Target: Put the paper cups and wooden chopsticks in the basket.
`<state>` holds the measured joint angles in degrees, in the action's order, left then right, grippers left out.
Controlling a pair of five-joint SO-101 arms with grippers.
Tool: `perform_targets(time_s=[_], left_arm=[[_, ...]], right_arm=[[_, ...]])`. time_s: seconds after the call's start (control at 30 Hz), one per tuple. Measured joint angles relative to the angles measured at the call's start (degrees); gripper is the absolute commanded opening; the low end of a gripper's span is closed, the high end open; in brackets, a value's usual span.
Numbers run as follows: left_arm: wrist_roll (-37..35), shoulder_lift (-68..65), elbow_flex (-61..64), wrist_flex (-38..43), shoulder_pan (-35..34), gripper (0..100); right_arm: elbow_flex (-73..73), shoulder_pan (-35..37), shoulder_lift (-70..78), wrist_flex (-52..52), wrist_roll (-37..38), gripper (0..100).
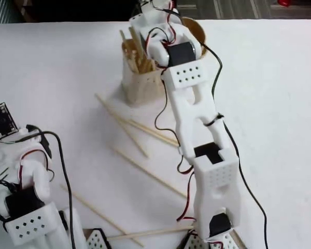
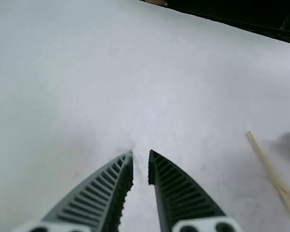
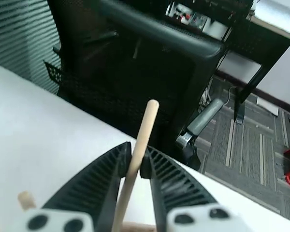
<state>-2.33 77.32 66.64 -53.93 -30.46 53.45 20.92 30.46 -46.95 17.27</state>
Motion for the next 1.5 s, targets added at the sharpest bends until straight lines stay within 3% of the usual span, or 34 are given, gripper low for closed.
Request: perform_targets(time_s=[0.77, 1.0, 1.5], left_arm=[[0.0, 0.0, 0.0, 0.0, 0.0, 7], [0.0, 0.0, 0.0, 0.0, 0.0, 7], [0.18, 0.0, 0.0, 0.0, 0.88, 7]], right_arm=[[4.31, 0.35, 3.78, -2.11, 0.09, 2.2], [5.36, -0.18, 2.46, -13.98, 0.09, 2.4], [5.54, -10.29, -4.04, -43.08, 0.09, 2.5]])
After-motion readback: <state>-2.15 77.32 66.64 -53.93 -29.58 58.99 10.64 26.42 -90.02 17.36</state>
